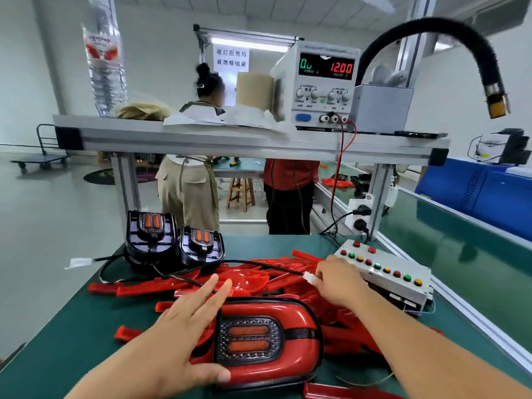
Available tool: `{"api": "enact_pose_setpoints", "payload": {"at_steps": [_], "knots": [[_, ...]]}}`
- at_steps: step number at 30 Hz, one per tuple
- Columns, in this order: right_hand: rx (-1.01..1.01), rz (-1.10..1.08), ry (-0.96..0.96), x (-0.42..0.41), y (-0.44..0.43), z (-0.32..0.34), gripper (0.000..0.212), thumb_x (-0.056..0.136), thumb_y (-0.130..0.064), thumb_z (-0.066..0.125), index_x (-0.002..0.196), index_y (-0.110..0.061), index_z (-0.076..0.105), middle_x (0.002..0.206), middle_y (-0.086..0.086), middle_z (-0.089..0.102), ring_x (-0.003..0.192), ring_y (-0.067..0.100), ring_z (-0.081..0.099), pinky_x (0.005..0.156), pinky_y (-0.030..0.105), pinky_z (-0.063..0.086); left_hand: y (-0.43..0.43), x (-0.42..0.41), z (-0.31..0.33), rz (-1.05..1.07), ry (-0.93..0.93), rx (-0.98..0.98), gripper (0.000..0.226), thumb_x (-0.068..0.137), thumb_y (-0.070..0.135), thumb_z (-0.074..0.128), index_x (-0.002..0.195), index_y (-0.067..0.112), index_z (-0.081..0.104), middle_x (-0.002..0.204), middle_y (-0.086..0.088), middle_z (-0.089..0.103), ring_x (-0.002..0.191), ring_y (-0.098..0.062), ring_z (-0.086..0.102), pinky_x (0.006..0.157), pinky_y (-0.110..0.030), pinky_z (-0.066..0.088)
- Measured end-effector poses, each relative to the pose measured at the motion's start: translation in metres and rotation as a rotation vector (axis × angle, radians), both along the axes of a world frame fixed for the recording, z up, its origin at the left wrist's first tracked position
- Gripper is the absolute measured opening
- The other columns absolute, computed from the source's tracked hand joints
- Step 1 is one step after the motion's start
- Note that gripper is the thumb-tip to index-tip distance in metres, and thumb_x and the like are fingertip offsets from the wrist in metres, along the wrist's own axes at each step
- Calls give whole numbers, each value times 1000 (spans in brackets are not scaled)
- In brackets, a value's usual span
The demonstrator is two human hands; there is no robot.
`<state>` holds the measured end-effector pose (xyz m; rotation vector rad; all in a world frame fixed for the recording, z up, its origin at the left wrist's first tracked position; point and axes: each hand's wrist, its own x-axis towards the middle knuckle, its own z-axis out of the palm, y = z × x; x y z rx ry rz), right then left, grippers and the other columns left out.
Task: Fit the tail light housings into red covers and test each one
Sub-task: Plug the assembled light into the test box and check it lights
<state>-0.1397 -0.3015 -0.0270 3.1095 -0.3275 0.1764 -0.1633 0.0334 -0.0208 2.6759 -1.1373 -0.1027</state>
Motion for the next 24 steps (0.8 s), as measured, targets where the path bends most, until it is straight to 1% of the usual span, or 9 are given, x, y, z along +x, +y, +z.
{"api": "enact_pose_setpoints", "payload": {"at_steps": [3,5,6,9,11,14,16,18,24], "knots": [[68,20,-86,-2,-1,7,16,99,-31,42,107,-20,50,107,2,59,96,23,56,92,39,39,-15,10,30,-63,-182,-151,71,93,56,47,138,66,-6,145,46,-1,136,20,-2,115,-9,1],[136,33,-117,-4,-1,12,7,100,-27,39,99,-22,43,87,-2,60,77,20,54,90,40,38,-43,25,52,-103,-266,-188,57,100,34,48,148,48,22,146,29,33,134,11,21,104,2,-1],[157,39,-121,-5,-1,14,6,101,-25,39,97,-21,42,80,-2,60,73,20,54,88,41,39,-62,34,58,-120,-292,-170,53,101,28,47,150,37,30,147,19,41,135,3,28,104,2,1],[283,100,-158,-10,3,17,11,102,-23,39,100,-13,42,79,6,58,69,25,52,68,40,42,-123,60,57,-118,-267,-55,53,103,22,43,153,25,28,157,7,33,144,-13,26,116,-21,13],[344,159,-199,-13,4,16,14,103,-23,39,98,-10,41,73,3,50,64,22,46,57,37,33,-156,70,44,-117,-244,72,56,103,22,42,155,24,22,160,4,27,146,-17,24,119,-33,18],[357,228,-266,-17,4,13,15,103,-25,41,93,-15,37,71,-5,45,60,7,40,51,31,23,-186,78,30,-106,-199,161,51,103,28,38,152,27,25,151,-2,40,140,-24,35,116,-44,18],[382,255,-302,-18,3,11,15,102,-29,43,93,-18,38,76,-5,47,62,9,42,54,31,25,-193,81,28,-86,-216,133,34,104,32,36,134,21,45,133,-6,53,127,-28,46,107,-43,28],[399,263,-337,-18,2,9,14,101,-32,44,94,-20,40,80,-5,49,69,14,46,60,32,30,-194,84,29,-100,-214,85,27,104,33,35,116,14,51,122,-9,56,117,-30,49,94,-41,35],[387,276,-399,-13,2,7,19,99,-31,50,97,-13,50,81,1,57,79,26,56,63,35,36,-189,86,24,-117,-229,81,24,102,35,40,114,15,47,122,-8,56,114,-30,47,88,-41,33]]}}
